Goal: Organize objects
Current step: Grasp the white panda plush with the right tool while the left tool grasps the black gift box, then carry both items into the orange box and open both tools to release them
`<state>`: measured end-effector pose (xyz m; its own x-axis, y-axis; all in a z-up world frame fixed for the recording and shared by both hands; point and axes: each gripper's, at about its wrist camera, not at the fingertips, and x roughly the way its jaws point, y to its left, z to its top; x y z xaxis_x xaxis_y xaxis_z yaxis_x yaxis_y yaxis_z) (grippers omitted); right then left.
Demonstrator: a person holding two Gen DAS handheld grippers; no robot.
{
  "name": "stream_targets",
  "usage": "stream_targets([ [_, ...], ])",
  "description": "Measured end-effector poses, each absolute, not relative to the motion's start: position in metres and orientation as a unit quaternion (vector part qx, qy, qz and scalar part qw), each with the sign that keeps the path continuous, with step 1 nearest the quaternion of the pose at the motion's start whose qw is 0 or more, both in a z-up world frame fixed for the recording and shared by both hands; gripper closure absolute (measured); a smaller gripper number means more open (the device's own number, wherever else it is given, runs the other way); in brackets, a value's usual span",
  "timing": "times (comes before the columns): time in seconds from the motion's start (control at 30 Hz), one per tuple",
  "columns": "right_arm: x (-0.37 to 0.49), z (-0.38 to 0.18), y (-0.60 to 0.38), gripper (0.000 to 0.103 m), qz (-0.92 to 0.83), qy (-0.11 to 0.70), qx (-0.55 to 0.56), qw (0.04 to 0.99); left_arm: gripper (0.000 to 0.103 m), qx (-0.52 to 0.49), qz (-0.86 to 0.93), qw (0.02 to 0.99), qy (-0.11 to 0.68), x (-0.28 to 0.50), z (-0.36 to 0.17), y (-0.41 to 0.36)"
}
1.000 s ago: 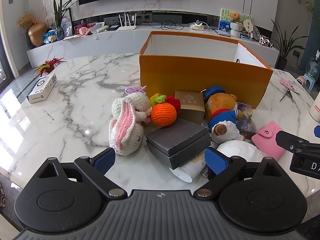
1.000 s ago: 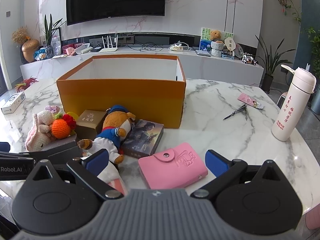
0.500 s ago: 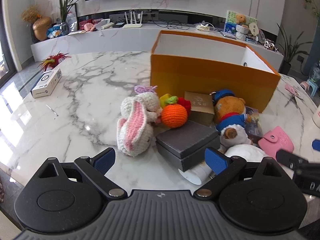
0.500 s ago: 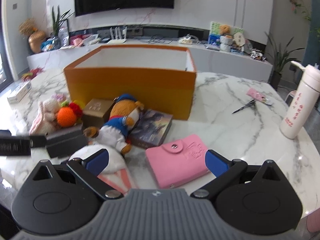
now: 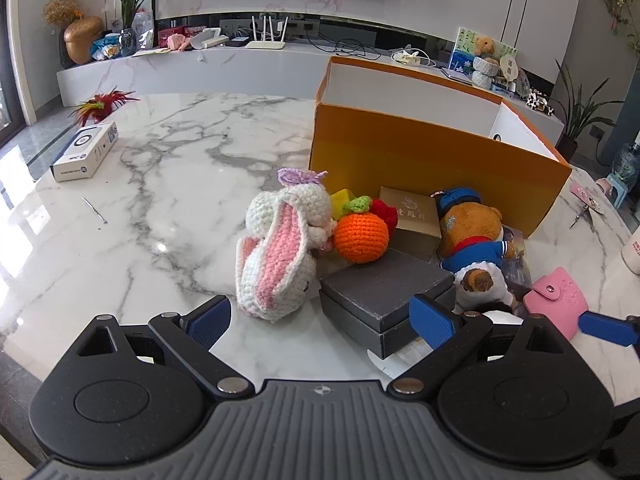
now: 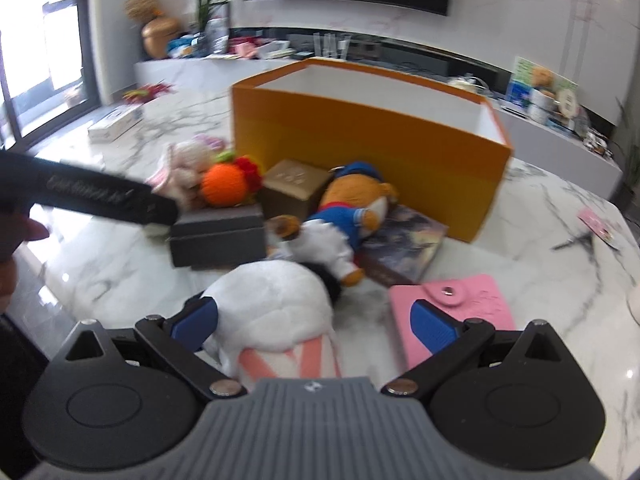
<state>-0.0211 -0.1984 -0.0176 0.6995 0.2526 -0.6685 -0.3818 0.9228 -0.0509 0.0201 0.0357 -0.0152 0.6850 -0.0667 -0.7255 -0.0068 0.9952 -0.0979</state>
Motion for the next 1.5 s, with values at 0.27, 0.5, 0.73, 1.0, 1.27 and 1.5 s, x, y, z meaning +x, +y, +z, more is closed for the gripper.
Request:
stream_targets([
  [0.27, -0.010, -0.032, -0.187, 0.001, 0.197, 0.376, -0.095, 0.901, 0.000, -0.063, -0.041, 0.912, 0.403, 0.028, -0.021, 0.026],
  [0.5, -0.007, -0.042, -0.182, 0.001, 0.201, 0.390, -0.116, 0.891, 0.000, -0.095, -0.046, 0.905, 0.412, 0.048, -0.027, 0.015],
  [0.73, -0.006, -0.045, -0.178, 0.001, 0.208, 0.394, -0.126, 0.886, 0.000, -0.118, -0.034, 0.893, 0.432, 0.070, -0.032, 0.005],
  [1.0, -0.002, -0.046, -0.181, 0.001, 0.204, 0.398, -0.115, 0.887, 0.000, -0.170, -0.013, 0.870, 0.464, 0.080, -0.044, 0.009],
  [1.27, 0.002, -0.043, -0.191, 0.022, 0.216, 0.402, -0.071, 0.887, 0.000, -0.167, -0.018, 0.868, 0.468, 0.079, -0.046, 0.011],
  [1.5, 0.003, -0.040, -0.199, 0.025, 0.213, 0.393, -0.056, 0.893, 0.000, -0.168, -0.039, 0.868, 0.465, 0.073, -0.042, 0.009],
])
